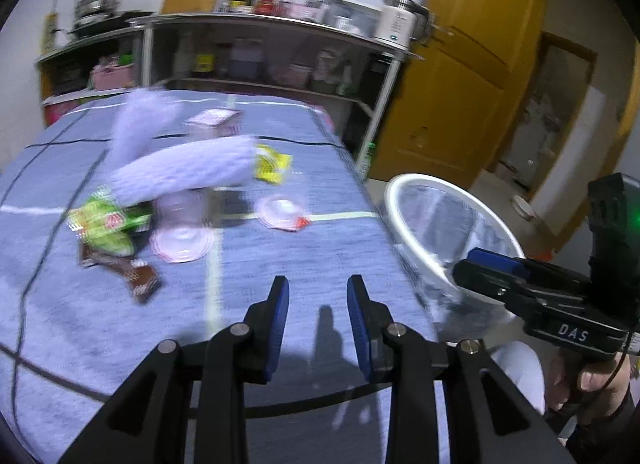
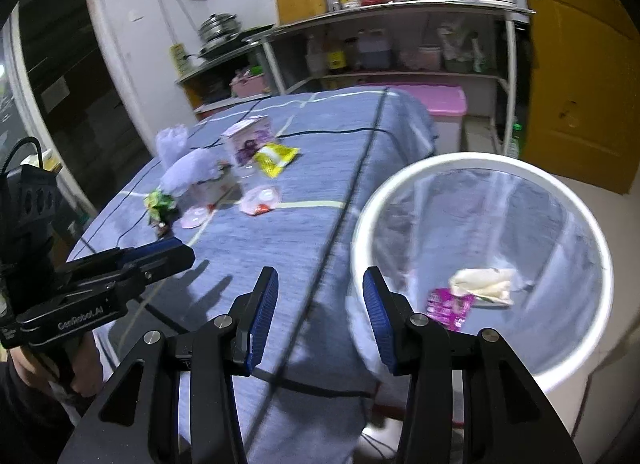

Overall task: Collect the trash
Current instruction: 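Grasp the green chip bag with the left gripper while the right grasps a clear cup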

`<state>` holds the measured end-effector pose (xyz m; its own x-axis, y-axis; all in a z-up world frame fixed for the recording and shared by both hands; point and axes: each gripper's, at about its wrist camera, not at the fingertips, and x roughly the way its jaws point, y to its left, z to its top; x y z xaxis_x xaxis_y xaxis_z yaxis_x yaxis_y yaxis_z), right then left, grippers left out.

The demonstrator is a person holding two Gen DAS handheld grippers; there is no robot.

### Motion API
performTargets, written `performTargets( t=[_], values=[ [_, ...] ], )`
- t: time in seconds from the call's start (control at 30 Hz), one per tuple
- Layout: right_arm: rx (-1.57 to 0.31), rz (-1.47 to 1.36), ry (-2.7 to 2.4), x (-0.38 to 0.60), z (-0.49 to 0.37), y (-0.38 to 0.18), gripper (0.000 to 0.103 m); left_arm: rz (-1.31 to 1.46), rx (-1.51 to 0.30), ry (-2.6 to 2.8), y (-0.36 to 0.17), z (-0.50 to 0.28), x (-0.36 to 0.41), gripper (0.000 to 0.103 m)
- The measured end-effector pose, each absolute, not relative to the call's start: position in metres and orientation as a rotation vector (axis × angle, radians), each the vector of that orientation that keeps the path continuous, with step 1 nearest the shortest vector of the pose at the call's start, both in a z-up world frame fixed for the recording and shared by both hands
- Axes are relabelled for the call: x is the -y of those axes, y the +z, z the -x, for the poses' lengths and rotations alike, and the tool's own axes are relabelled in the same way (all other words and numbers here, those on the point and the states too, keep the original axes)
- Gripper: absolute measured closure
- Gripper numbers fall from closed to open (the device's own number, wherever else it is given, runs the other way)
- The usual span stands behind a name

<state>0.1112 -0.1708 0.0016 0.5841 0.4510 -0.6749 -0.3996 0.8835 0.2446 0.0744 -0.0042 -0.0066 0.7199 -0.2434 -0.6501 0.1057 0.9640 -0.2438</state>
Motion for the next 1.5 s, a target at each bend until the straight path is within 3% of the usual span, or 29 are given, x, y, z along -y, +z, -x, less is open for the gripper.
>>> performTargets(
  t=[0.3, 0.97, 1.23, 1.37, 1.43, 1.5],
  values=[
    [-0.818, -0.026, 0.570, 0.125, -0.128, -0.002, 0.058, 0.258, -0.725, -0.015, -0.013, -0.072, -0.056, 0.057],
    [-0.851, 0.035, 0.620, 0.063, -0.192, -0.012, 0.057, 0.386, -0.736, 0.123, -0.030, -0.105, -0.112, 0.040],
    [-0.878, 0.054, 0.610, 0.054, -0.210, -0.020, 0.057, 0.383, -0.724, 0.116, -0.028, -0.117, -0.117, 0.041],
    [-0.890, 0.054, 0.609, 0.050, -0.216, -0.022, 0.057, 0.360, -0.716, 0.119, -0.028, -0.118, -0.117, 0.056],
    [-0.892, 0.055, 0.615, 0.049, -0.217, -0.023, 0.057, 0.354, -0.713, 0.119, -0.027, -0.118, -0.117, 0.059],
    [-0.888, 0.061, 0.622, 0.048, -0.216, -0.023, 0.072, 0.352, -0.708, 0.116, -0.026, -0.116, -0.117, 0.062]
  ],
)
